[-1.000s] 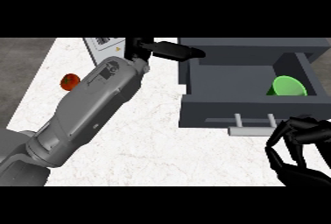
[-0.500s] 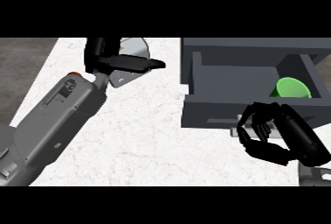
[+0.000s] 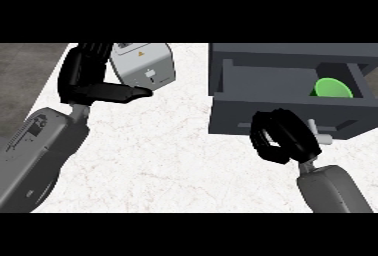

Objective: Pick up the cup, place it into the drawer and close the drawer

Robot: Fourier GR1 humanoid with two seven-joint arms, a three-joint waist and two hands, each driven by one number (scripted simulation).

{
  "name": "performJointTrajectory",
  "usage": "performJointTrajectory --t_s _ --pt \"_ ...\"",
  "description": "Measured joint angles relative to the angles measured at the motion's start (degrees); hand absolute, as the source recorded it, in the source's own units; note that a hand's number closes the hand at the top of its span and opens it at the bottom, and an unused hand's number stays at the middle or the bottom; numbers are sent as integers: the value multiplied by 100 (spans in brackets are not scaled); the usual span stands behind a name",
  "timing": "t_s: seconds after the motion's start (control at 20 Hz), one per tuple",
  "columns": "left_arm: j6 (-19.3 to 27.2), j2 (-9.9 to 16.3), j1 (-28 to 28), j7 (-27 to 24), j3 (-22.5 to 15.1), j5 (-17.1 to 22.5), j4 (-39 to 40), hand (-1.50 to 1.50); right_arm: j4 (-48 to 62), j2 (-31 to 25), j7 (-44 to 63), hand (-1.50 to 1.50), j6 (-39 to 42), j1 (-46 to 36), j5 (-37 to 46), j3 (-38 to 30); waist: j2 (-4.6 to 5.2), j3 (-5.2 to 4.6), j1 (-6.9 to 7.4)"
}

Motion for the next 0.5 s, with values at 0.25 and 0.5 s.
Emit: performJointTrajectory --t_s 0.25,0.5 --pt "-309 198 589 -149 225 -7 -266 -150 1758 301 -405 150 -648 -840 441 -75 20 2 -35" --pt "-630 410 996 -195 522 -2 -476 -150 3405 471 -923 150 -1094 -1838 507 -442 7 -12 -36"
